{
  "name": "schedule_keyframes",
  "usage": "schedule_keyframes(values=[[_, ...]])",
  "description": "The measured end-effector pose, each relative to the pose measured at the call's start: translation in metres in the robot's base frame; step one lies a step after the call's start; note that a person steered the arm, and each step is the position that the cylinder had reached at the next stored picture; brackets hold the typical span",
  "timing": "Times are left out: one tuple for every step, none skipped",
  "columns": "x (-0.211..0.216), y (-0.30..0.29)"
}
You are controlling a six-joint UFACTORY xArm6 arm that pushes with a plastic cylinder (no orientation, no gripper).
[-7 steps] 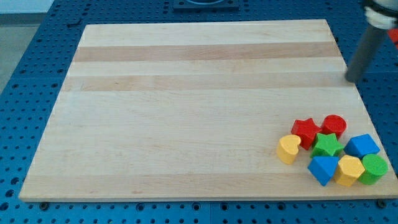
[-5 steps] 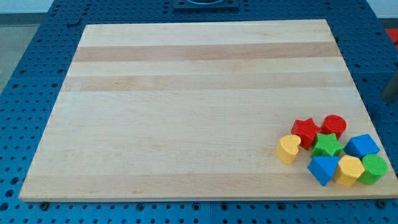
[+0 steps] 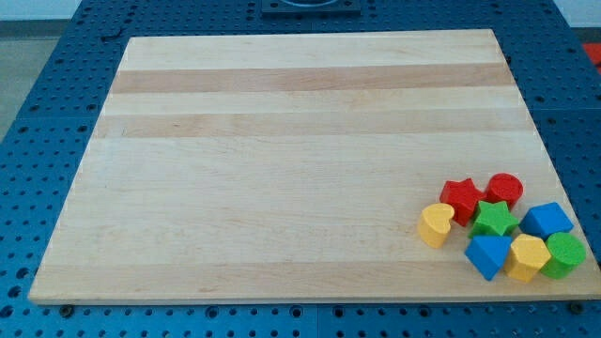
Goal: Move the yellow hexagon up and left
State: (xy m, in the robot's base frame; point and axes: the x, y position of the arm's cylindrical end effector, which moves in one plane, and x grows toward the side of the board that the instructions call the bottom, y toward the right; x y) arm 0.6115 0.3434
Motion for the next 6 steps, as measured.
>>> schedule_keyframes(values=[[0.004,-0.021],[0.005,-0.067],[0.003,-0.116],[-0.015,-0.164],[-0.044,-0.217],[-0.07,-0.268]])
